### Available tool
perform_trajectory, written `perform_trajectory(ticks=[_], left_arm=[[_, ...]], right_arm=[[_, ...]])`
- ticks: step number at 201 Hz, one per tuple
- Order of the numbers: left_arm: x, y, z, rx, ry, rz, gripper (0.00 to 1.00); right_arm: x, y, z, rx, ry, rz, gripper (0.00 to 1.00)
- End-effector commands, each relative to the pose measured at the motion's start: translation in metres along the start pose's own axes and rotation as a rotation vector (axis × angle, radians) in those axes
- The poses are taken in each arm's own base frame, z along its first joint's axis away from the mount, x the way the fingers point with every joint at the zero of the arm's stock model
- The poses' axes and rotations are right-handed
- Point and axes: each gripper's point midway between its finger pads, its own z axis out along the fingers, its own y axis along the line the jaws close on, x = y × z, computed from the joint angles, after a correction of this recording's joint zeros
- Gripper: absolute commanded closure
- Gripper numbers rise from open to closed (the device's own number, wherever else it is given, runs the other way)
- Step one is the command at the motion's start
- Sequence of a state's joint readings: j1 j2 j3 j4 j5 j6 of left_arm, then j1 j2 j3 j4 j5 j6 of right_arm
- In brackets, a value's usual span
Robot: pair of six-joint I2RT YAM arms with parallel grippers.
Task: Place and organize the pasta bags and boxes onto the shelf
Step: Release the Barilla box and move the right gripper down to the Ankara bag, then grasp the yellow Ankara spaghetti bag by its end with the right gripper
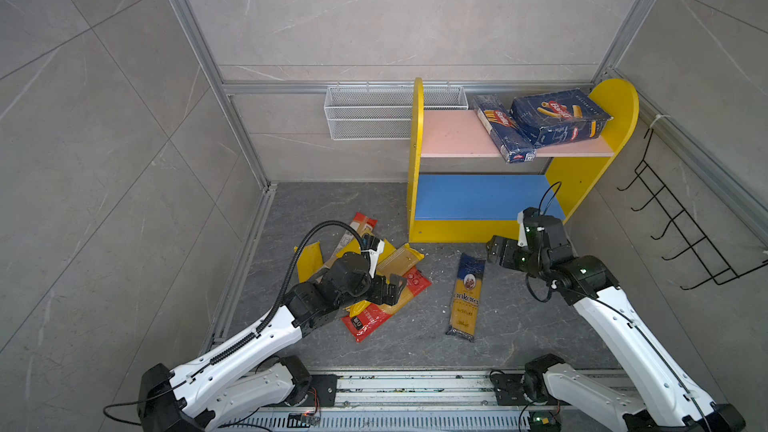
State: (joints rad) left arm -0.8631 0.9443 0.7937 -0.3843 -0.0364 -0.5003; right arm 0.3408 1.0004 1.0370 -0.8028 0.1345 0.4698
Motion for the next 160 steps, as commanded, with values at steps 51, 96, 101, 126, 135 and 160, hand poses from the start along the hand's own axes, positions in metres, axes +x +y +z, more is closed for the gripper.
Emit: perform_trajectory(ticks=[51,96,101,126,135,160], left_arm=[[0.053,0.046,0.004,-0.116,0.033,-0.144,0.0],[0.071,0.053,0.015,-0.117,0.067,-0.173,0.0],[0.072,0.054,0.016,-0.118,0.071,-0.174,0.0],[0.075,0.055,0.019,-0.118,0.076,-0.174,0.0],[0.076,0.055,0.021,-0.116,0.079,-0.174,0.0],[0.077,0.053,0.023,-0.11,0.087,-0.18,0.0]], right_arm=[[0.096,0.014,0.049,0.115,0.166,0.011,0.0],[0.15,0.025,0.063,0.194,0.177,-0.053,0.01],[0.154,0.025,0.064,0.202,0.172,-0.057,0.0],[0.176,0.029,0.069,0.214,0.171,-0.073,0.01],[0.184,0.033,0.071,0.213,0.165,-0.089,0.0],[0.2,0.036,0.075,0.233,0.124,-0.135,0.01]])
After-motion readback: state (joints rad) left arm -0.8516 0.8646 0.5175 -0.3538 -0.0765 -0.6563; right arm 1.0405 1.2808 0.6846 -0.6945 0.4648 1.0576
